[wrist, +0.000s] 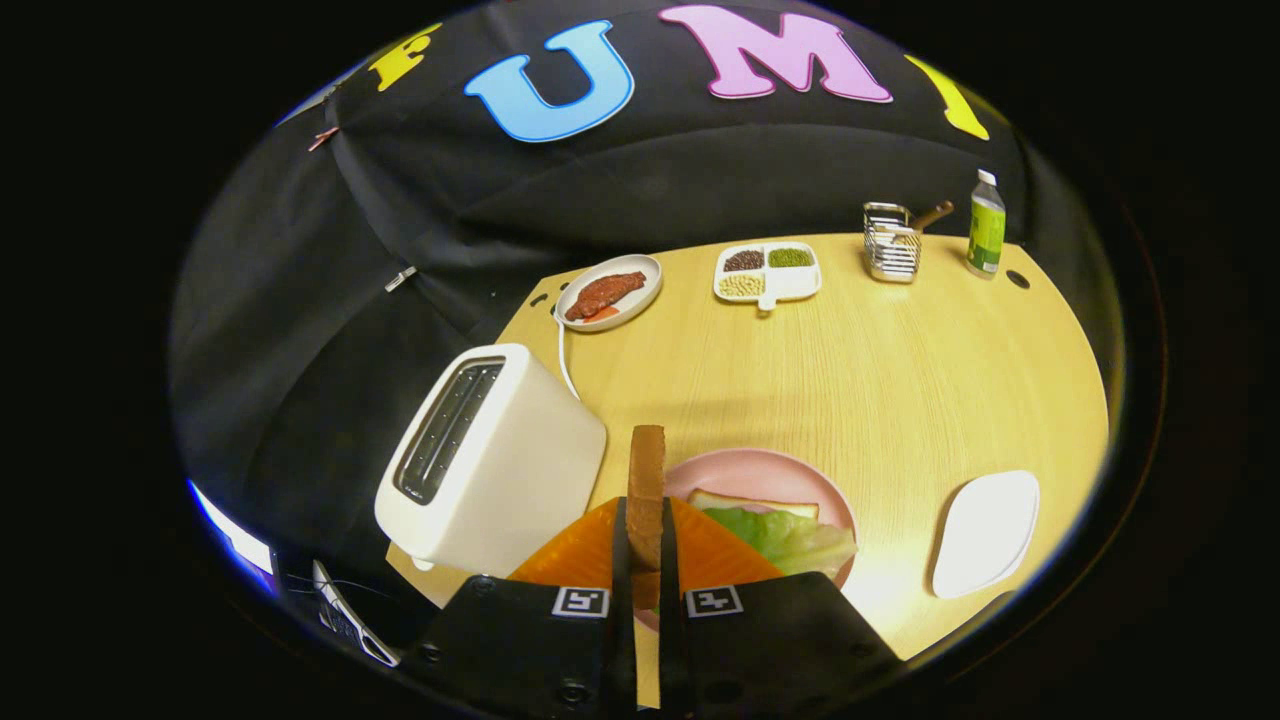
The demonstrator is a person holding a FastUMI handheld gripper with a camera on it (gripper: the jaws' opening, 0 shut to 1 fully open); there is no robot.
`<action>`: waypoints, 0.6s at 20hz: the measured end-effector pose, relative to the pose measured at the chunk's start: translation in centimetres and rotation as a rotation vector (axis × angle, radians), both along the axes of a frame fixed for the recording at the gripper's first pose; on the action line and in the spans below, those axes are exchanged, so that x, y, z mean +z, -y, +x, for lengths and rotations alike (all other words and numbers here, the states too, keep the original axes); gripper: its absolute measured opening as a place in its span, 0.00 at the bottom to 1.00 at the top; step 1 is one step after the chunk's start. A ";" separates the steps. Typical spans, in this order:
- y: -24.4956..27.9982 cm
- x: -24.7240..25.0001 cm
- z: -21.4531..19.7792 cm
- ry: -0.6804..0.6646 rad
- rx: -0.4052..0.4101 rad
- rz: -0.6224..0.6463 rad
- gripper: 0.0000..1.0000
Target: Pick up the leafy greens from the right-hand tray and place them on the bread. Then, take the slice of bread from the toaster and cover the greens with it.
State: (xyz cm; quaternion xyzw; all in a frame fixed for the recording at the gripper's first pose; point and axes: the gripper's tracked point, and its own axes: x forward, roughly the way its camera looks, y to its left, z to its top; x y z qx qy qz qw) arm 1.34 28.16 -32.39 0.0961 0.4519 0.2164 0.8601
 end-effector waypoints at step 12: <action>6.6 -4.4 0.4 -0.061 -0.106 -0.102 0.28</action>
